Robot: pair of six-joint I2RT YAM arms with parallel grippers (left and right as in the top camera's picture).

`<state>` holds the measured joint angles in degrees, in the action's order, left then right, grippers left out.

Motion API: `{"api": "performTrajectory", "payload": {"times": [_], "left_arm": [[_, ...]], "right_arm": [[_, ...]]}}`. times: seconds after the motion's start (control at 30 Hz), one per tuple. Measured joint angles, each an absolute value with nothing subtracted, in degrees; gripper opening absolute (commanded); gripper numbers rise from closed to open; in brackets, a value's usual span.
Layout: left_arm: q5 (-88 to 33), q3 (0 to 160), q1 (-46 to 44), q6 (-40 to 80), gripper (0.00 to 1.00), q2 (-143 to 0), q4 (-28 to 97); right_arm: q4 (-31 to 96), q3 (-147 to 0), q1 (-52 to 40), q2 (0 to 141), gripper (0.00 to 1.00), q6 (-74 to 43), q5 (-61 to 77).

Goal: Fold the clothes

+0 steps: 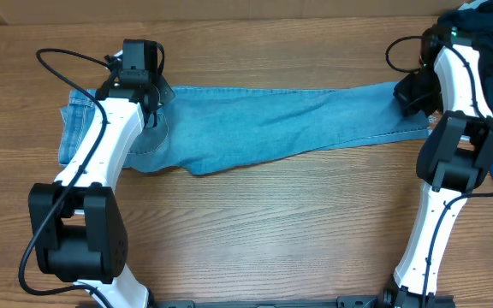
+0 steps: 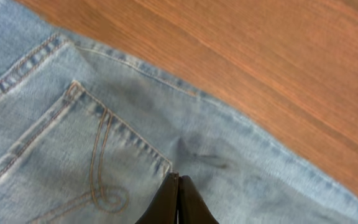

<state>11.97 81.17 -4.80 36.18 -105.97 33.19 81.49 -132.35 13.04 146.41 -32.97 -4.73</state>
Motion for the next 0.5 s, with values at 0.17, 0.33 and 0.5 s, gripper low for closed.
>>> {"api": "performTrajectory", "payload": {"times": [0.17, 0.33, 0.5], "left_arm": [[13.19, 81.14, -4.78, 35.81, 0.04, -105.97, 38.70], [13.98, 80.97, -3.42, 36.34, 0.04, -106.32, 40.69], [14.39, 79.40, -1.06, 36.86, 0.04, -109.10, 38.26]], "right_arm": [[80.53, -132.49, 13.04, 139.72, 0.04, -29.30, -3.73], [81.28, -134.08, 13.04, 130.32, 0.04, -24.36, 1.78], [86.96, -135.11, 13.63, 124.97, 0.04, -20.47, 6.11]]}}
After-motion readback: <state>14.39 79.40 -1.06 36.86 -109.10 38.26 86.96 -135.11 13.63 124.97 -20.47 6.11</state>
